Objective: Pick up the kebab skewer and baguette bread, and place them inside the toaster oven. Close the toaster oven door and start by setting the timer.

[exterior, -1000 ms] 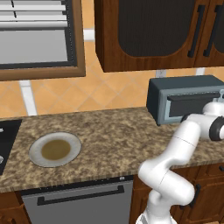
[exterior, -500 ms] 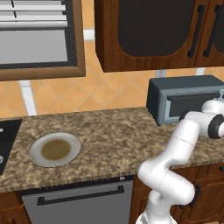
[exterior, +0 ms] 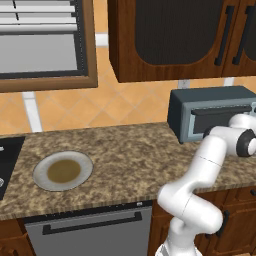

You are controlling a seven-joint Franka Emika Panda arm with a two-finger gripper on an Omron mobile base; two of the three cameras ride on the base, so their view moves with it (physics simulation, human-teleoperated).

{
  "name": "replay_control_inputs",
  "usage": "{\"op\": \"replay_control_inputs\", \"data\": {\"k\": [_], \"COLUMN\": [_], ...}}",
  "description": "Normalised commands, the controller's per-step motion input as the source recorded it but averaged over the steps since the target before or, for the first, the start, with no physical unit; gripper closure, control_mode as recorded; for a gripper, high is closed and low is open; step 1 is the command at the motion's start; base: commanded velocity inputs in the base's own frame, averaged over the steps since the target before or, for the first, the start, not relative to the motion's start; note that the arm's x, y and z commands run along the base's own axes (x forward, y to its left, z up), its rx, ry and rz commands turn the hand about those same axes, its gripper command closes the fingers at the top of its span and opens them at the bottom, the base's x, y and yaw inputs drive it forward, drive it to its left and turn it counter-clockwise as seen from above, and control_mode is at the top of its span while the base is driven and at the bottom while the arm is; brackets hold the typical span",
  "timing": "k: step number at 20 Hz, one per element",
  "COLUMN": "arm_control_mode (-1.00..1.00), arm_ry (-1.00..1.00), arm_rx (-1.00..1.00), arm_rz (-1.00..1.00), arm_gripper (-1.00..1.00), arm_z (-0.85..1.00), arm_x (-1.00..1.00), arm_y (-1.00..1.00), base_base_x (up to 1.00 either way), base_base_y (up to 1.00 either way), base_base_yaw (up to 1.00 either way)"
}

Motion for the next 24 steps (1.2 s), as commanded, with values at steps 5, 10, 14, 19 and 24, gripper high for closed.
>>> {"op": "replay_control_inputs", "data": {"k": [5,10,14,19,24], "arm_control_mode": [-1.00,-1.00,-1.00,-1.00,-1.00], "arm_ry": [0.01,0.03,0.03,0.00,0.01], "arm_rx": [0.41,0.44,0.47,0.47,0.47], "arm_rz": [-0.06,-0.03,0.00,0.00,0.00], "arm_gripper": [1.00,1.00,1.00,1.00,1.00], "arm_z": [0.50,0.59,0.59,0.51,0.61], "arm_x": [0.51,0.49,0.58,0.65,0.72], "arm_y": [0.00,0.00,0.00,0.00,0.00], "base_base_x": [0.00,0.00,0.00,0.00,0.00], "base_base_y": [0.00,0.00,0.00,0.00,0.00], "base_base_yaw": [0.00,0.00,0.00,0.00,0.00]}}
